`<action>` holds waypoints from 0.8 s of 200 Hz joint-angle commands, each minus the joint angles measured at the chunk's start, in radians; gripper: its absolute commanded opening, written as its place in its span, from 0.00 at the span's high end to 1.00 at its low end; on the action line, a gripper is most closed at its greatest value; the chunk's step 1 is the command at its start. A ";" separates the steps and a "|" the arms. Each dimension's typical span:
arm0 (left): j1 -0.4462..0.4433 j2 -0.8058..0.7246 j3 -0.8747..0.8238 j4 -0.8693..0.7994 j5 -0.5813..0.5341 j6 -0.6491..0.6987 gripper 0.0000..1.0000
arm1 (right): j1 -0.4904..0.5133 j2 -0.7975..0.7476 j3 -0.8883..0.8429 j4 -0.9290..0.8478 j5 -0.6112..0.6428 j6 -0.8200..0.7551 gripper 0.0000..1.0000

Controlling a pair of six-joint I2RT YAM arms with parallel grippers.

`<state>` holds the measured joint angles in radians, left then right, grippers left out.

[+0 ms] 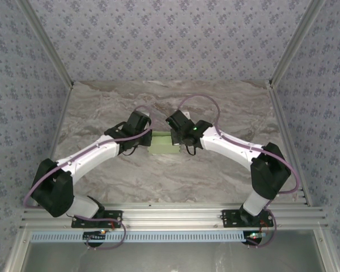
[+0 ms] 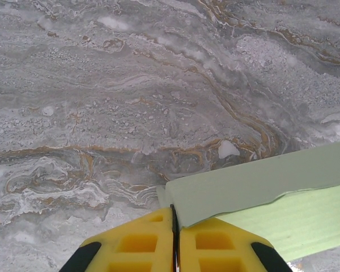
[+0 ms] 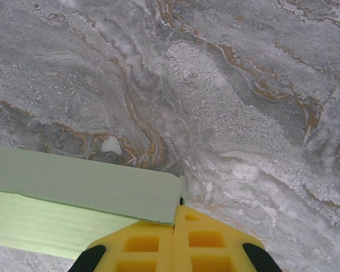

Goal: Fold the paper box

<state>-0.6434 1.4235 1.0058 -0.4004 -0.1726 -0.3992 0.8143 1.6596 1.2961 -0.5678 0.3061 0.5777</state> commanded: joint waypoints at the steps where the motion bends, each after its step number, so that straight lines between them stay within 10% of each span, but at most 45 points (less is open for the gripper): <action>1: 0.003 0.007 0.021 0.007 0.004 -0.040 0.90 | -0.004 0.018 0.048 -0.083 0.002 0.044 0.96; 160: 0.013 0.017 0.056 0.005 0.133 -0.227 0.91 | 0.019 0.059 0.053 -0.094 0.059 0.044 0.96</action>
<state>-0.6331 1.4292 1.0203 -0.4225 -0.0975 -0.5766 0.8234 1.6947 1.3323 -0.6151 0.3485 0.5995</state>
